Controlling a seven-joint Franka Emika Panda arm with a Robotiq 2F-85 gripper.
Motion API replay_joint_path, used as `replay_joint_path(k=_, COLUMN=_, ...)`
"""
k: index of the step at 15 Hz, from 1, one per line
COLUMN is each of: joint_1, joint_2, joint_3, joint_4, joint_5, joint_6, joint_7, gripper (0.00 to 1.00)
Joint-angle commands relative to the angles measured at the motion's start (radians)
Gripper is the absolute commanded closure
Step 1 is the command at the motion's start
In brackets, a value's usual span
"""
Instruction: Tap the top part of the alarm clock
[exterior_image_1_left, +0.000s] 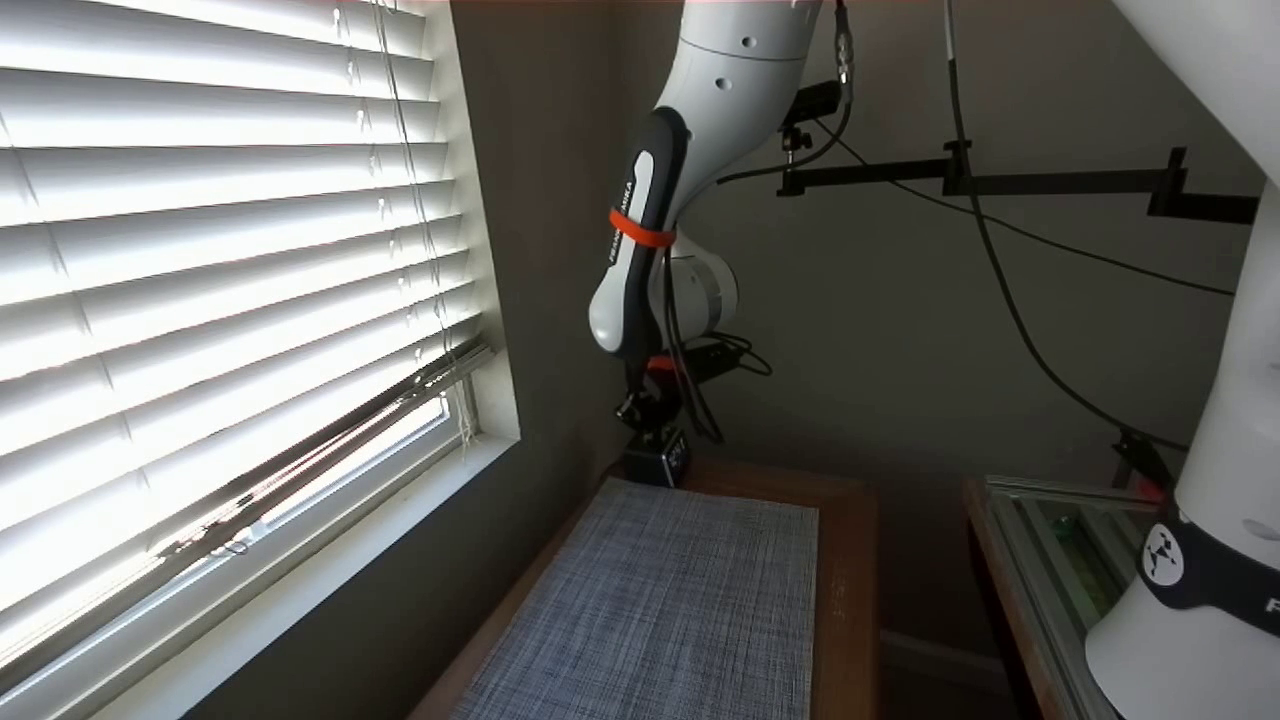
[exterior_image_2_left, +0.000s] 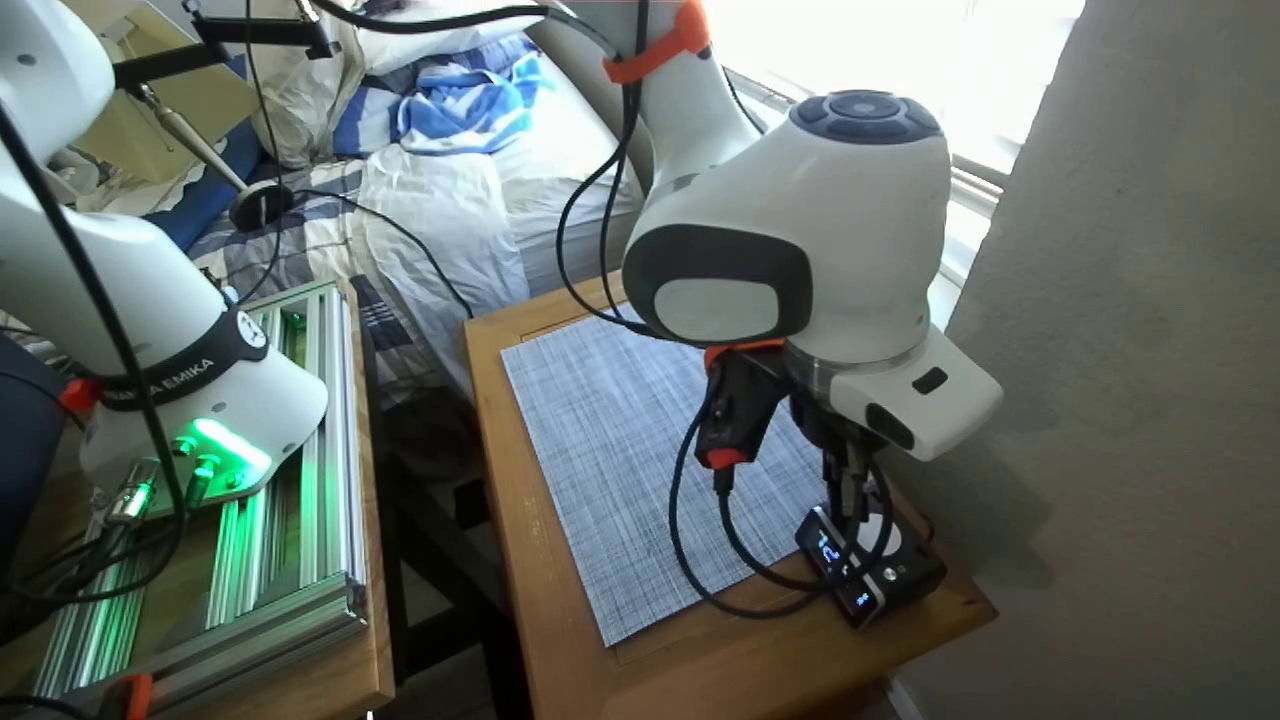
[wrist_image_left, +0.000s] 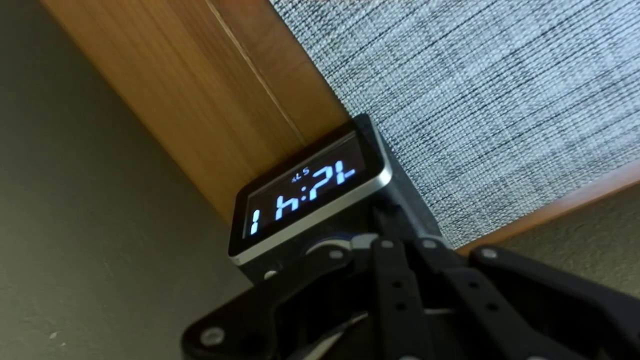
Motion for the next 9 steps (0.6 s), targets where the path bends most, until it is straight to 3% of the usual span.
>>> replay_joint_path(k=1, joint_1=-0.016, joint_2=0.019, joint_3=0.016, joint_4=0.013, joint_5=0.026, joint_6=0.027, joint_7=0.004, gripper=1.00)
replay_joint_path(k=9, joint_1=-0.021, joint_2=0.016, joint_3=0.026, joint_4=0.011, joint_5=0.027, joint_6=0.054, joint_7=0.000, gripper=1.00)
